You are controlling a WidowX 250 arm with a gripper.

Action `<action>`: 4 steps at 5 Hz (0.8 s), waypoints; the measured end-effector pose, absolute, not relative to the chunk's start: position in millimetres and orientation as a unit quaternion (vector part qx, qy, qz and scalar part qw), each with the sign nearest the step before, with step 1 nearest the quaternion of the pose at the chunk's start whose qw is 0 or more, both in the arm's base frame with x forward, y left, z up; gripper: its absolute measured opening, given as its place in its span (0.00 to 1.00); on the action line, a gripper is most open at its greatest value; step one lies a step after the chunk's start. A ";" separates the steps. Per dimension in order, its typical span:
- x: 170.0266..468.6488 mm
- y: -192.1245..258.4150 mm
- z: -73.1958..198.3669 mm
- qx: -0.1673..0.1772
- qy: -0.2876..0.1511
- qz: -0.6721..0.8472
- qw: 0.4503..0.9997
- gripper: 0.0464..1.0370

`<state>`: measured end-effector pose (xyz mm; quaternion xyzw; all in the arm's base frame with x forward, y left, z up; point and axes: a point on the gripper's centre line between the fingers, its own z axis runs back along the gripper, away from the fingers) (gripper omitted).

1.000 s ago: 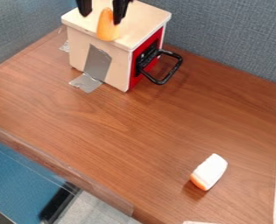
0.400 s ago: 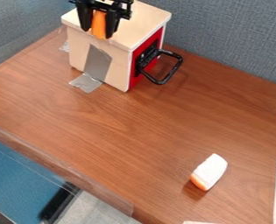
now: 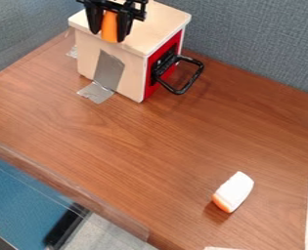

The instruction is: Take the carrot from top of the drawer and put it in bottom left of the table

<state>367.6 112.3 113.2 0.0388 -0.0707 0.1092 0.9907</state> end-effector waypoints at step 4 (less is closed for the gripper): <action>258.2 108.7 99.3 -0.043 -0.073 0.090 0.992 0.58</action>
